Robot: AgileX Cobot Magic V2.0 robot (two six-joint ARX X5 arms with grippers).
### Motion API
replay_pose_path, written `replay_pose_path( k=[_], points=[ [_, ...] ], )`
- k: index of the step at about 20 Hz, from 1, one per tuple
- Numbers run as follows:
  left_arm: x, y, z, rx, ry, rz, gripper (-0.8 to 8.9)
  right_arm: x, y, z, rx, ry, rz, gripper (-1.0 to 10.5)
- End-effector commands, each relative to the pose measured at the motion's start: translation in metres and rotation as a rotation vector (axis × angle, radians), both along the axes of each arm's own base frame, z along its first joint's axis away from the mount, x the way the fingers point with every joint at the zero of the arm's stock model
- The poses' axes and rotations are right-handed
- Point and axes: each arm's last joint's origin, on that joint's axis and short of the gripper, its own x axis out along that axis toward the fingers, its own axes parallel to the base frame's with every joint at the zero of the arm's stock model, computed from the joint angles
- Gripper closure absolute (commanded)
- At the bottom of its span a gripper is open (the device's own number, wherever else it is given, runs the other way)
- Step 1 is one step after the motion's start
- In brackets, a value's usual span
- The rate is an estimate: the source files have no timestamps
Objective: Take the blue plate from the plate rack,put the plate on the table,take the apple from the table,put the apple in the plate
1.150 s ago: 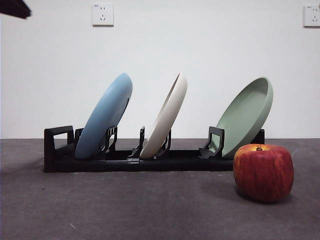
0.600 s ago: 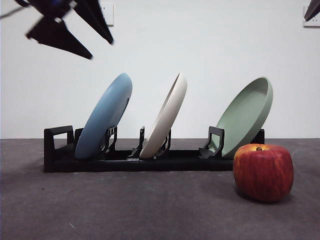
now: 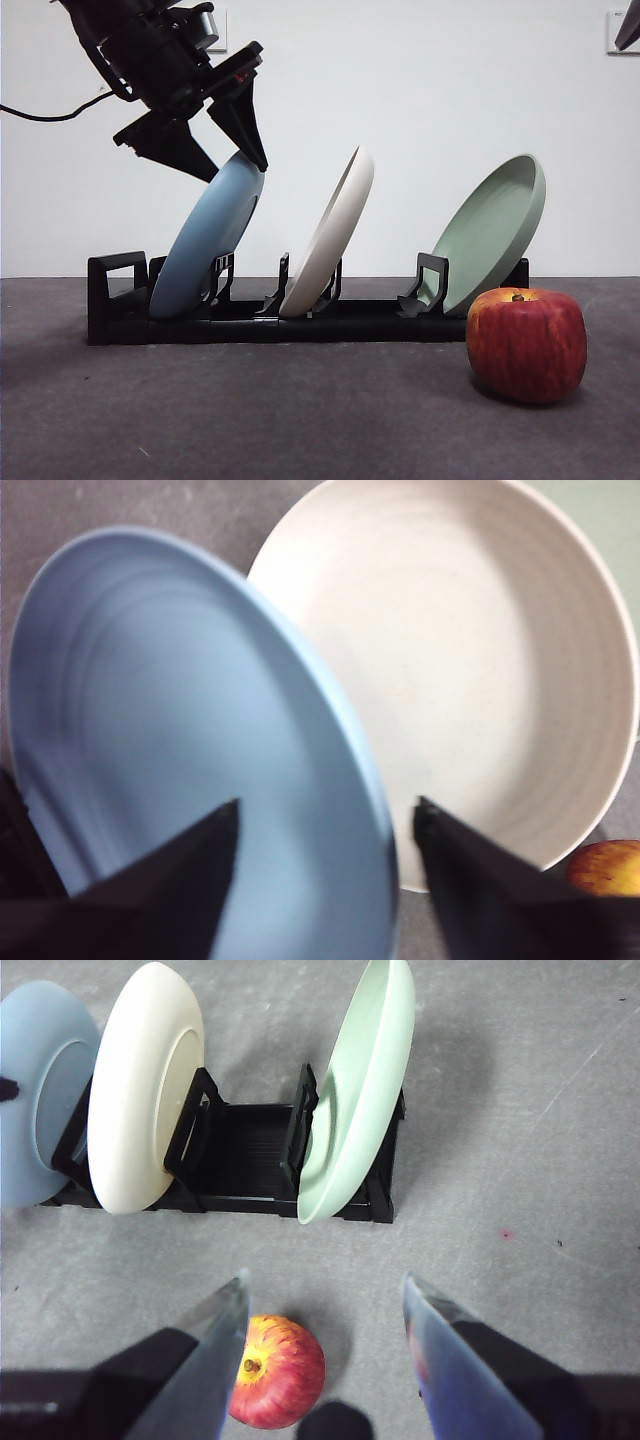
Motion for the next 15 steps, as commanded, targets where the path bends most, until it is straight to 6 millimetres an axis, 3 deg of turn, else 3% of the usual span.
replay_pose_path(
  k=[1,6,11,15],
  points=[
    [0.000,-0.004,-0.002,0.016,-0.020,-0.036,8.19,0.000,0.000,0.001,-0.005,-0.007,0.007,6.9],
    [-0.008,-0.010,0.014,0.008,-0.038,-0.062,8.21,0.000,0.000,0.001,-0.007,-0.007,0.005,6.9],
    [-0.029,-0.014,0.069,0.045,-0.092,-0.151,8.21,0.000,0.000,0.001,-0.007,-0.007,0.005,6.9],
    [-0.065,-0.016,0.109,0.087,-0.118,-0.260,8.21,0.000,0.000,0.001,-0.007,-0.006,0.004,6.9]
  ],
)
